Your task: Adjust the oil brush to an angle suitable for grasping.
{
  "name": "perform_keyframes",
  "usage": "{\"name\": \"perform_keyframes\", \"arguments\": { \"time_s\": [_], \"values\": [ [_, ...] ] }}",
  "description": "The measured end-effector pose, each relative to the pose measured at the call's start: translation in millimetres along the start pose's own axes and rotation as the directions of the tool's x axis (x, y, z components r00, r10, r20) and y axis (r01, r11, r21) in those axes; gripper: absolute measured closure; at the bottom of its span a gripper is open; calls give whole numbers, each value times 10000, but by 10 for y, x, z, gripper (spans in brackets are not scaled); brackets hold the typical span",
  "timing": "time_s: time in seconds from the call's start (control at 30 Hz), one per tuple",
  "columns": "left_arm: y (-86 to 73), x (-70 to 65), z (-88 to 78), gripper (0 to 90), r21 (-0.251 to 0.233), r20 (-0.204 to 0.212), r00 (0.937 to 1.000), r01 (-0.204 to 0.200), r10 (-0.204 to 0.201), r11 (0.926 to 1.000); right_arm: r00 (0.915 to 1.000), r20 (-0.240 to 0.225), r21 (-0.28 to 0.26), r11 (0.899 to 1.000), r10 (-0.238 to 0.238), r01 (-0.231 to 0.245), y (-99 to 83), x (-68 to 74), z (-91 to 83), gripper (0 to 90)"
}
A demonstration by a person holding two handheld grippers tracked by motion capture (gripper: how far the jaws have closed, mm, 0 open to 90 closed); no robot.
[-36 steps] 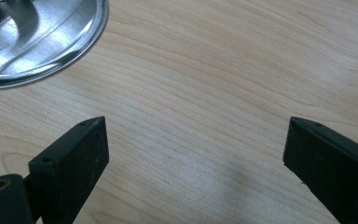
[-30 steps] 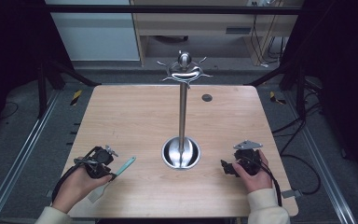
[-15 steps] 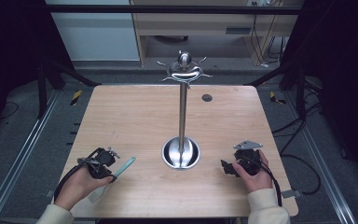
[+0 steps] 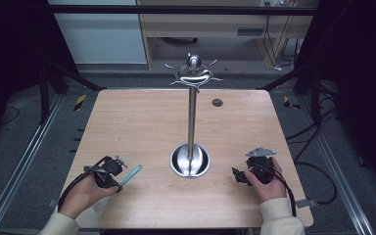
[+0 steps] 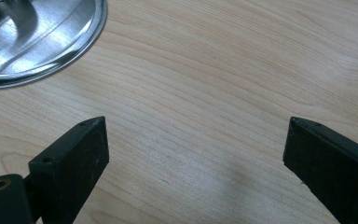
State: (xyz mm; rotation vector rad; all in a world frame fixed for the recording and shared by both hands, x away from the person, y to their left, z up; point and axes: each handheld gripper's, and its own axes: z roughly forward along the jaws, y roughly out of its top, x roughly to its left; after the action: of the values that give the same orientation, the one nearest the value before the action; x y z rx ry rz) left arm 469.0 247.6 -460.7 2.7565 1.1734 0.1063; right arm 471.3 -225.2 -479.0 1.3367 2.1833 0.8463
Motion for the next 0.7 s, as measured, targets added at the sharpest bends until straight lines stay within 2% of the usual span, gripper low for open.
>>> {"name": "perform_keyframes", "arguments": {
  "time_s": [0.53, 0.7],
  "values": [
    [1, -3, 17, 797, 91, -30, 10000, -66, 67, 9999, 10000, 18, 7, 10000, 11, -11, 1, -2, -4, 74],
    [-17, -18, 18, 815, -99, -130, 9999, -101, 100, 9999, 10000, 26, 18, 10000, 9, -9, 0, -3, -3, 74]
  ]
}}
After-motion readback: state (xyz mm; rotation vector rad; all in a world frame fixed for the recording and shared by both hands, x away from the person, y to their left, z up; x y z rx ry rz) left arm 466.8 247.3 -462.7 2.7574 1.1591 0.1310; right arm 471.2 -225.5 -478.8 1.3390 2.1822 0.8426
